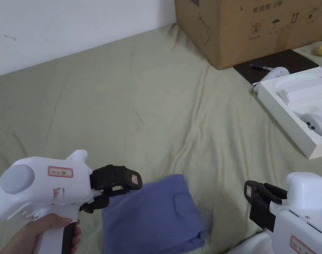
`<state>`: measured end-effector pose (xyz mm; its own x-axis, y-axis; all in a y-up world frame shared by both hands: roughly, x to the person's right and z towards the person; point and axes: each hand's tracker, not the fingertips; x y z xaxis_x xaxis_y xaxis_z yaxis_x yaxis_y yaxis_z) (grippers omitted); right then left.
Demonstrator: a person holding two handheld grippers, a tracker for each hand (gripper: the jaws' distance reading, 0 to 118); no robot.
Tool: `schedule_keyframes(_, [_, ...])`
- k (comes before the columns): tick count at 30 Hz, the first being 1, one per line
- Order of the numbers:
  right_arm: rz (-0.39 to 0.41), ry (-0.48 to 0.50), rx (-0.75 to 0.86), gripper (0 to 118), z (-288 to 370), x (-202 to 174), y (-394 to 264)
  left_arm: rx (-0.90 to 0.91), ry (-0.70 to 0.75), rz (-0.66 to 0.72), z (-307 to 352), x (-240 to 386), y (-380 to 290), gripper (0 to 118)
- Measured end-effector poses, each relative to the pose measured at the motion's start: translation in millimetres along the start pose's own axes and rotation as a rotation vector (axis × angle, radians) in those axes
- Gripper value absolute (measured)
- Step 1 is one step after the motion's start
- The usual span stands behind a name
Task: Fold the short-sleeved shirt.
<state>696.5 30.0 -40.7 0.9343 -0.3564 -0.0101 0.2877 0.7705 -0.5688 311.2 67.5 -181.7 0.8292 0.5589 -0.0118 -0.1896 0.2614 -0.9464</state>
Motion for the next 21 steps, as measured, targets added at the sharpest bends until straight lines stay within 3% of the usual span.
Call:
schedule_keyframes(2, [0.02, 0.009, -0.004, 0, -2, -6, 1, -0.01, 0.013, 0.027, -1, -12, -1, 102])
schedule_keyframes(3, [0.035, 0.014, -0.004, 0, -3, -9, 1, -0.014, 0.013, 0.028, -3, -16, -5, 90])
schedule_keyframes(6, [0.065, 0.018, -0.011, 0, -4, -17, 4, -0.024, -0.002, 0.021, -27, -14, -15, 23])
schedule_keyframes(11, [0.089, 0.025, -0.027, 0, -5, -20, 3, -0.083, -0.016, -0.044, -80, -1, -19, 10])
schedule_keyframes(21, [0.089, 0.003, -0.071, 0, -8, -9, -6, -0.175, 0.042, -0.13, -149, 42, -25, 10])
